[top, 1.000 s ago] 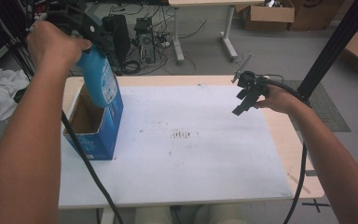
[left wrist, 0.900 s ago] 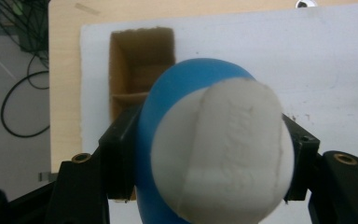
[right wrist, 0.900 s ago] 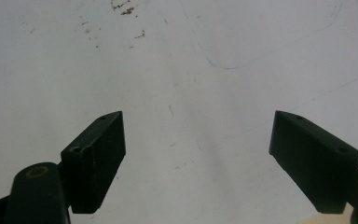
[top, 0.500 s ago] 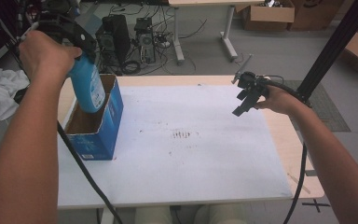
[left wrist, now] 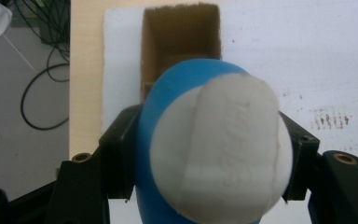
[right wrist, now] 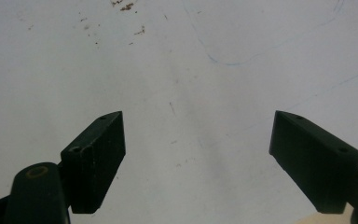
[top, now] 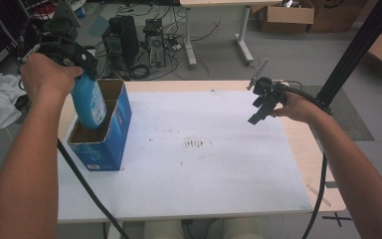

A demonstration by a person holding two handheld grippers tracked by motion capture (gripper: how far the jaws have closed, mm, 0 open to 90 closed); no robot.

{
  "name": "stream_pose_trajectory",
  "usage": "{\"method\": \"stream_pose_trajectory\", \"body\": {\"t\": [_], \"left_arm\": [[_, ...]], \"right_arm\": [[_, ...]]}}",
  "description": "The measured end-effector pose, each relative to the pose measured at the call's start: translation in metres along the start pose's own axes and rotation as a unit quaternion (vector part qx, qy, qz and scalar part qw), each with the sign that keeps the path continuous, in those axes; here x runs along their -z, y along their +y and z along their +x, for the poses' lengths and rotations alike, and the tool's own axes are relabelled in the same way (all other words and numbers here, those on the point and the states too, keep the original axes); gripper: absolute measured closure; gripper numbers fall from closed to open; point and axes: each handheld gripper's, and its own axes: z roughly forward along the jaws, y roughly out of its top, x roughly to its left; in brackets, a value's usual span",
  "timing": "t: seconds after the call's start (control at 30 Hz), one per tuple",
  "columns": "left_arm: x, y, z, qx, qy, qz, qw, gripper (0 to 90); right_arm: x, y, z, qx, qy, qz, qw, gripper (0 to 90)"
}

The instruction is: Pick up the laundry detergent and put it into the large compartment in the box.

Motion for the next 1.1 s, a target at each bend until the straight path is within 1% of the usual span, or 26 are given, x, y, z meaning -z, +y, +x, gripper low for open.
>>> {"method": "stream_pose_trajectory", "body": {"t": [0.07,0.1,0.17,0.2,0.23,0.3,0.37,0.4,0.47,0.5,0.53,0.57,0.6,0.63,0.67,0.7,0.73,0.77,0.8,0.83,0.87,0.93,0.97,1.1], "left_arm": [[-0.008,-0.003,0.001,0.002,-0.002,0.001,1.0000,37.6],[-0.008,-0.003,0.001,0.002,-0.002,0.001,1.0000,37.6],[-0.018,-0.006,0.002,0.001,-0.005,0.007,1.0000,37.6],[-0.027,-0.008,0.003,-0.001,-0.006,0.007,1.0000,37.6],[-0.027,-0.008,0.003,-0.001,-0.006,0.007,1.0000,37.6],[-0.039,-0.011,0.005,0.003,-0.007,0.010,0.9999,37.6],[-0.042,-0.012,0.005,0.000,-0.007,0.011,0.9999,37.6],[-0.050,-0.015,0.006,-0.003,-0.007,0.013,0.9999,37.6],[-0.057,-0.017,0.006,-0.007,-0.006,0.013,0.9999,37.6],[-0.057,-0.017,0.006,-0.007,-0.006,0.013,0.9999,37.6],[-0.066,-0.020,0.007,-0.007,-0.007,0.016,0.9998,37.6],[-0.066,-0.020,0.007,-0.007,-0.007,0.016,0.9998,37.6],[-0.076,-0.024,0.008,-0.008,-0.010,0.020,0.9997,37.6],[-0.076,-0.024,0.008,-0.008,-0.010,0.020,0.9997,37.6],[-0.084,-0.028,0.008,-0.010,-0.010,0.021,0.9997,37.6],[-0.084,-0.028,0.008,-0.010,-0.010,0.021,0.9997,37.6],[-0.092,-0.031,0.008,-0.017,-0.009,0.020,0.9996,37.6],[-0.092,-0.031,0.008,-0.017,-0.009,0.020,0.9996,37.6],[-0.098,-0.033,0.008,-0.018,-0.009,0.023,0.9995,37.6],[-0.098,-0.033,0.008,-0.018,-0.009,0.023,0.9995,37.6],[-0.104,-0.036,0.008,-0.018,-0.010,0.025,0.9995,37.6],[-0.110,-0.038,0.009,-0.018,-0.011,0.025,0.9994,37.6],[-0.110,-0.038,0.009,-0.018,-0.011,0.025,0.9994,37.6],[-0.123,-0.043,0.010,-0.014,-0.013,0.032,0.9993,37.6]], "right_arm": [[0.000,0.000,0.000,0.000,0.000,-0.001,1.0000,18.4],[0.000,0.000,0.000,0.000,0.000,-0.001,1.0000,18.4],[0.000,0.000,0.000,0.000,0.000,0.001,1.0000,18.4],[0.000,0.000,0.000,0.000,0.000,0.002,1.0000,18.4],[0.000,0.000,0.000,0.000,0.000,0.002,1.0000,18.4],[-0.001,0.000,0.000,0.001,-0.001,0.002,1.0000,18.4],[-0.001,0.000,0.000,0.001,-0.001,0.002,1.0000,18.4],[-0.002,0.001,0.000,0.000,-0.001,0.002,1.0000,18.4],[-0.002,0.001,-0.001,0.001,-0.001,0.002,1.0000,18.4],[-0.002,0.000,-0.001,0.001,-0.001,0.003,1.0000,18.4],[-0.003,0.000,-0.001,0.001,-0.001,0.005,1.0000,18.4],[-0.003,0.000,-0.001,0.000,-0.001,0.005,1.0000,18.4],[-0.003,0.000,-0.001,0.000,-0.001,0.005,1.0000,18.4],[-0.003,0.000,-0.001,0.000,-0.001,0.005,1.0000,18.4],[-0.002,0.000,-0.001,0.000,-0.002,0.006,1.0000,18.4],[-0.002,-0.001,-0.001,-0.001,-0.001,0.007,1.0000,18.4],[-0.002,-0.001,-0.001,-0.001,-0.001,0.007,1.0000,18.4],[-0.002,-0.002,-0.002,-0.002,-0.002,0.007,1.0000,18.4],[-0.002,-0.002,-0.002,-0.003,-0.002,0.005,1.0000,18.4],[-0.002,-0.002,-0.002,-0.003,-0.002,0.005,1.0000,18.4],[-0.003,-0.003,-0.002,-0.005,-0.001,0.007,1.0000,18.4],[-0.004,-0.005,-0.003,-0.006,0.000,0.009,0.9999,18.4],[-0.004,-0.005,-0.003,-0.007,0.000,0.009,0.9999,18.4],[-0.005,-0.006,-0.004,-0.009,0.000,0.009,0.9999,18.4]]}}
